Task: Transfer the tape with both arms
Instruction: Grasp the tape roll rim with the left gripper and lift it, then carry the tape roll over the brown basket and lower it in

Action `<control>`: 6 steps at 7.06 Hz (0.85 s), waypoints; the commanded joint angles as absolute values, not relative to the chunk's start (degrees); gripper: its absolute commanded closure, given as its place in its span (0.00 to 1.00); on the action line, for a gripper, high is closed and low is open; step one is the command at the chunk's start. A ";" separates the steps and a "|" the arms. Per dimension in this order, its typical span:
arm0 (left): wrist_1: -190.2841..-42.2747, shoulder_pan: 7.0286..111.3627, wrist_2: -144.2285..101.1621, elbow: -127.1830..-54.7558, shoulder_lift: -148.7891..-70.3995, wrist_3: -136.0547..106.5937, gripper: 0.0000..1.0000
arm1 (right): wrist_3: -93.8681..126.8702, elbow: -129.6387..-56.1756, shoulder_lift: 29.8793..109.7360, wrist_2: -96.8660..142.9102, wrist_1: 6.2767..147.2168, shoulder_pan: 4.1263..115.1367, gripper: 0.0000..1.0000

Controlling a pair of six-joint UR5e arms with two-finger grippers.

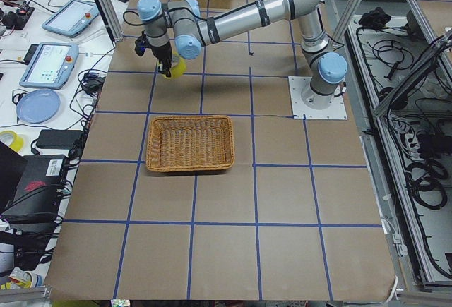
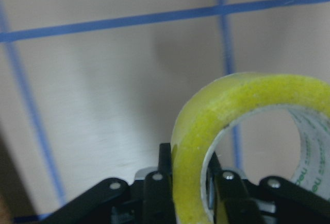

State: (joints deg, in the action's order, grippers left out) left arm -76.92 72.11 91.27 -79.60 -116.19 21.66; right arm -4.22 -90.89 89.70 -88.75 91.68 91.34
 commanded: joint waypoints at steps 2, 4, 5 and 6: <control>-72.71 55.06 92.55 -86.38 -113.82 38.63 1.00 | -4.22 -90.97 89.74 -88.68 91.67 91.41 0.00; -63.43 49.51 92.37 -91.55 -115.65 44.62 1.00 | -4.22 -90.97 89.74 -88.68 91.67 91.41 0.00; -54.93 48.87 92.29 -96.19 -116.53 46.21 1.00 | -4.22 -91.05 89.74 -88.77 91.67 91.41 0.00; -47.97 48.87 92.29 -100.50 -117.06 47.27 1.00 | -4.22 -90.97 89.74 -88.68 91.67 91.41 0.00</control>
State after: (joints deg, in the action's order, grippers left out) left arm -56.53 49.45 92.33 -95.42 -116.25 45.57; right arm -4.22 -91.01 89.73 -88.73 91.67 91.40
